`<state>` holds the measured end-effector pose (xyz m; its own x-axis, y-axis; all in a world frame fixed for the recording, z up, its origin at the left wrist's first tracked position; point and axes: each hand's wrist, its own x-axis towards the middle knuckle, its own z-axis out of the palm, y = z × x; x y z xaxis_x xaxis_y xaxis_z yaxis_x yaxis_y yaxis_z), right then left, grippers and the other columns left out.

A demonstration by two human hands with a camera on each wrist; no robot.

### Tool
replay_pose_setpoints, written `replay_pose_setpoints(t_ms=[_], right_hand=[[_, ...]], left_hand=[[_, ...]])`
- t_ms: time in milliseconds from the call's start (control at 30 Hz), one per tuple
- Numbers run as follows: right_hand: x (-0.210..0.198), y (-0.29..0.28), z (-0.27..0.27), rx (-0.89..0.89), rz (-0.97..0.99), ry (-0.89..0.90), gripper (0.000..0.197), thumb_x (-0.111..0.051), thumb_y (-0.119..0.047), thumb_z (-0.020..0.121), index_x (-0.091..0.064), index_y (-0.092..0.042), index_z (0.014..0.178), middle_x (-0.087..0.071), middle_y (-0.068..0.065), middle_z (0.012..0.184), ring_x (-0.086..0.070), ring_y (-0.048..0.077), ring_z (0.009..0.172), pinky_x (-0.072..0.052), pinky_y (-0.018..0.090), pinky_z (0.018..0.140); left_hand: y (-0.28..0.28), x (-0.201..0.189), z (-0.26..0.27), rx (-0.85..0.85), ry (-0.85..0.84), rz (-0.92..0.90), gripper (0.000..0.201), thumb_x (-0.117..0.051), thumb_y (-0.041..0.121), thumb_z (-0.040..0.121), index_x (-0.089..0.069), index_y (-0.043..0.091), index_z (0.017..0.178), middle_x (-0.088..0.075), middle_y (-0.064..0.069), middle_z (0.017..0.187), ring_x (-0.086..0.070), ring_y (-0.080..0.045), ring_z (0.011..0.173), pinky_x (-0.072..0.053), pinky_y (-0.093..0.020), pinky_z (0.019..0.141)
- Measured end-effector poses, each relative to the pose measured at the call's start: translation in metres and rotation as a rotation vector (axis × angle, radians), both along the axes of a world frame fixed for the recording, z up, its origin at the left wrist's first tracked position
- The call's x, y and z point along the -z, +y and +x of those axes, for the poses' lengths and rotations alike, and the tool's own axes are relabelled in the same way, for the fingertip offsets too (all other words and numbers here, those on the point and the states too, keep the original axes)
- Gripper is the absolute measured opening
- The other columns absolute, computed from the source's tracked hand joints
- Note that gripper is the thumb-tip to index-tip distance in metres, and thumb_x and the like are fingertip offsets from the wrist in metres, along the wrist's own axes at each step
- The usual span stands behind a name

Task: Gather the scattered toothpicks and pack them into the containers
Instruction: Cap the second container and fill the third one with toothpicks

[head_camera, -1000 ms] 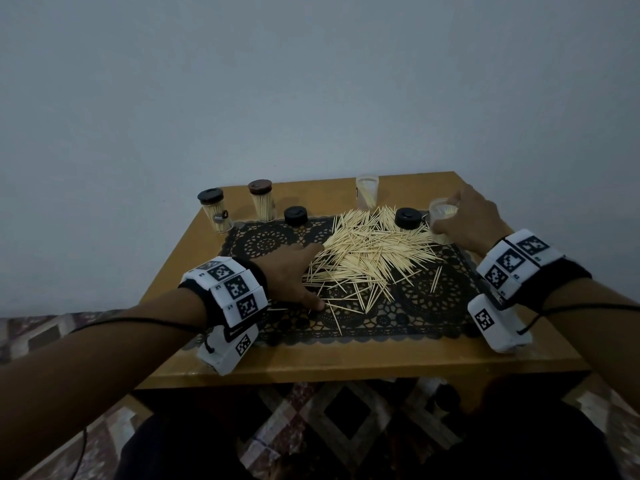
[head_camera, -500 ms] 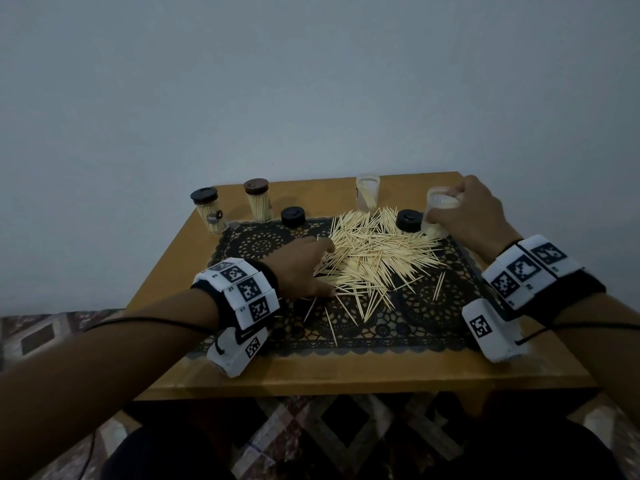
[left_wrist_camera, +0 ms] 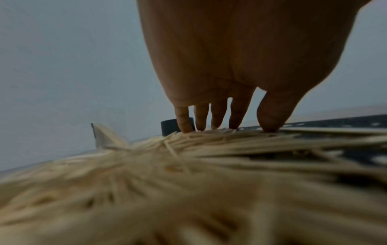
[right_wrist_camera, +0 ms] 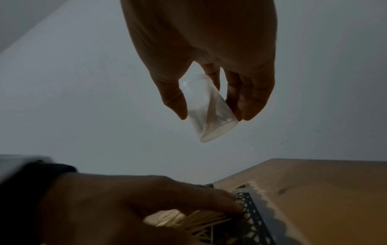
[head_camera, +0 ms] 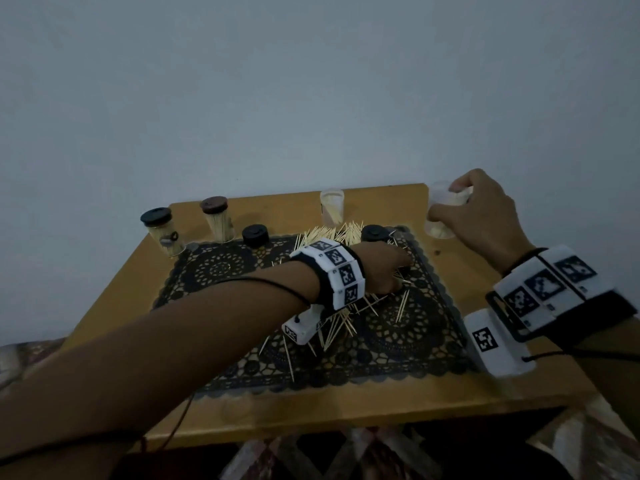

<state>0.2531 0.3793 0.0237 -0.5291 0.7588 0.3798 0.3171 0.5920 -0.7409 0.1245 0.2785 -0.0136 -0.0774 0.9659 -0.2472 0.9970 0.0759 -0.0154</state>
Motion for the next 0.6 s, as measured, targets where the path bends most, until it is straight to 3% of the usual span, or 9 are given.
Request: replay_pose_setpoints(t_ms=[167, 300, 400, 500, 600], right_hand=[[0.009, -0.004, -0.003, -0.097, -0.043, 0.041, 0.039, -0.076, -0.025, 0.073, -0.054, -0.014, 0.103, -0.06, 0.004, 0.101, -0.057, 0.021, 0.089, -0.04, 0.022, 0.055], [0.011, -0.016, -0.015, -0.138, -0.083, 0.067, 0.04, -0.077, -0.028, 0.07, -0.054, -0.018, 0.102, -0.061, 0.004, 0.1, -0.059, 0.022, 0.088, -0.044, 0.028, 0.062], [0.012, -0.024, -0.023, -0.136, -0.09, 0.078, 0.04, -0.076, -0.028, 0.07, -0.054, -0.018, 0.102, -0.06, 0.002, 0.1, -0.058, 0.02, 0.087, -0.041, 0.028, 0.063], [0.011, -0.028, -0.024, -0.134, -0.089, 0.088, 0.04, -0.076, -0.027, 0.07, -0.055, -0.016, 0.102, -0.059, 0.002, 0.101, -0.056, 0.02, 0.088, -0.04, 0.027, 0.062], [0.009, -0.028, -0.022, -0.133, -0.111, 0.098, 0.041, -0.077, -0.027, 0.07, -0.055, -0.016, 0.103, -0.06, 0.001, 0.098, -0.057, 0.018, 0.085, -0.042, 0.028, 0.062]], left_hand=[[0.01, 0.008, -0.006, -0.013, 0.082, -0.059, 0.059, -0.038, 0.04, 0.101, -0.02, 0.015, 0.152, -0.015, -0.008, 0.159, -0.02, -0.028, 0.144, -0.029, -0.05, 0.111], [-0.006, 0.005, -0.013, 0.025, 0.077, -0.061, 0.045, -0.041, 0.029, 0.101, -0.038, 0.005, 0.139, -0.038, -0.014, 0.142, -0.038, -0.032, 0.13, -0.036, -0.046, 0.104], [-0.024, 0.003, -0.015, 0.027, 0.04, -0.035, 0.037, -0.043, 0.023, 0.1, -0.044, 0.003, 0.13, -0.045, -0.014, 0.132, -0.045, -0.032, 0.122, -0.039, -0.043, 0.098], [-0.043, 0.002, -0.016, 0.028, 0.054, -0.025, 0.044, -0.041, 0.025, 0.1, -0.039, 0.005, 0.14, -0.039, -0.013, 0.145, -0.041, -0.029, 0.129, -0.037, -0.043, 0.104], [-0.061, 0.005, -0.018, 0.033, 0.037, -0.021, 0.042, -0.039, 0.026, 0.101, -0.041, 0.006, 0.138, -0.041, -0.014, 0.144, -0.044, -0.03, 0.127, -0.038, -0.045, 0.104]])
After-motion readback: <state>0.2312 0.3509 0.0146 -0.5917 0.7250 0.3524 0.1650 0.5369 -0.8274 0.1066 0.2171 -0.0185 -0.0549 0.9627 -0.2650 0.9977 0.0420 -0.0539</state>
